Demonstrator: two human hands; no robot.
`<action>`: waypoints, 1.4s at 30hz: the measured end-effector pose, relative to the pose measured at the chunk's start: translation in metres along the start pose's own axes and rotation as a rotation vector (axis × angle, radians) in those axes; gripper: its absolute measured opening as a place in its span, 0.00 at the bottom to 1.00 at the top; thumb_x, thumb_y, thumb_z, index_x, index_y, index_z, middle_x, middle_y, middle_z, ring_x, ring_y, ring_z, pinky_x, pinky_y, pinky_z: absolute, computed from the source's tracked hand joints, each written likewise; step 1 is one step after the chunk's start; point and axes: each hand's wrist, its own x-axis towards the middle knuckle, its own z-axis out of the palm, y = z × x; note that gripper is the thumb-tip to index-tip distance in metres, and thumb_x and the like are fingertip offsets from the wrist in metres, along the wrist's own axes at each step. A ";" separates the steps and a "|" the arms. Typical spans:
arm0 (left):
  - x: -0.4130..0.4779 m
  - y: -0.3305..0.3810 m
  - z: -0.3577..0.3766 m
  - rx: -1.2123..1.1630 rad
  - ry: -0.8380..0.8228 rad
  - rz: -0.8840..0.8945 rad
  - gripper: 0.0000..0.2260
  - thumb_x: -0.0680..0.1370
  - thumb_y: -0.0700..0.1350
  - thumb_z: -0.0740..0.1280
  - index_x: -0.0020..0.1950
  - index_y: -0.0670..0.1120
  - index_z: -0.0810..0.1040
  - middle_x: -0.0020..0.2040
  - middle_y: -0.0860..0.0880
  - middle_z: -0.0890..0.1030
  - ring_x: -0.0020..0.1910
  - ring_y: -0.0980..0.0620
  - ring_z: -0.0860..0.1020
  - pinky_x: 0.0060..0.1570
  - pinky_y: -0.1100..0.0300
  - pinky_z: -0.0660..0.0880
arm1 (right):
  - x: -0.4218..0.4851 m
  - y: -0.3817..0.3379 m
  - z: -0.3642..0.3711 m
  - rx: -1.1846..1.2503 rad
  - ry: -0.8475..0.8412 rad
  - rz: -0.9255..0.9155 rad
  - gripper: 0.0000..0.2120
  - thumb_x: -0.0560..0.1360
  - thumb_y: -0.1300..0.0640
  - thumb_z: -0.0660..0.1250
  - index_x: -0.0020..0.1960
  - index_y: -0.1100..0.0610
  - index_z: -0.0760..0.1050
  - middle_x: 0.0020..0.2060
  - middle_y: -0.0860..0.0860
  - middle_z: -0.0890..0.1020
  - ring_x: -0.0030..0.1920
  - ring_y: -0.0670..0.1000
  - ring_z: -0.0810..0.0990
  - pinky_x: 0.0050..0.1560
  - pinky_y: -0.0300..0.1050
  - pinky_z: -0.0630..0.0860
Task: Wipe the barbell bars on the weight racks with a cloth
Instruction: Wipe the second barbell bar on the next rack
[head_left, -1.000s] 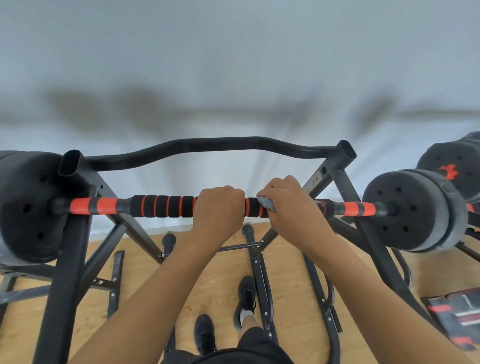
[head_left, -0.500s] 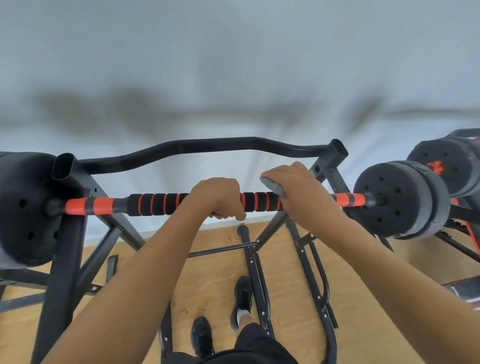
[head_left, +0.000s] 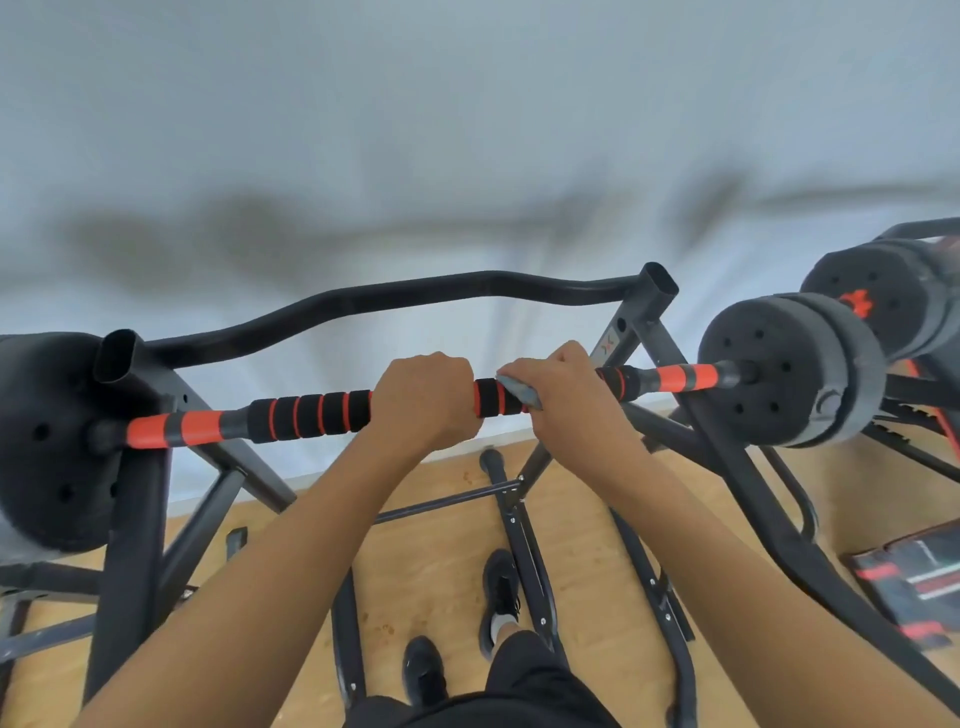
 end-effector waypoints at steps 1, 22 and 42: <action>0.003 -0.001 -0.002 -0.031 -0.052 -0.008 0.11 0.76 0.55 0.72 0.49 0.50 0.75 0.35 0.52 0.76 0.32 0.53 0.76 0.36 0.59 0.72 | -0.003 0.000 0.002 0.025 0.036 0.004 0.18 0.76 0.71 0.65 0.59 0.53 0.79 0.37 0.41 0.68 0.54 0.50 0.70 0.53 0.49 0.78; -0.005 0.006 0.024 0.151 0.266 0.092 0.08 0.82 0.49 0.66 0.49 0.48 0.68 0.35 0.52 0.71 0.32 0.51 0.72 0.36 0.58 0.68 | 0.033 0.003 0.002 0.038 0.026 0.032 0.12 0.75 0.65 0.61 0.42 0.49 0.76 0.35 0.52 0.76 0.41 0.52 0.73 0.41 0.43 0.74; 0.028 -0.023 -0.011 -0.042 0.039 0.220 0.16 0.76 0.65 0.71 0.50 0.53 0.79 0.40 0.55 0.82 0.39 0.53 0.81 0.41 0.60 0.73 | 0.019 0.009 0.006 0.083 0.022 0.075 0.21 0.78 0.64 0.62 0.65 0.45 0.78 0.48 0.50 0.85 0.46 0.53 0.82 0.46 0.51 0.82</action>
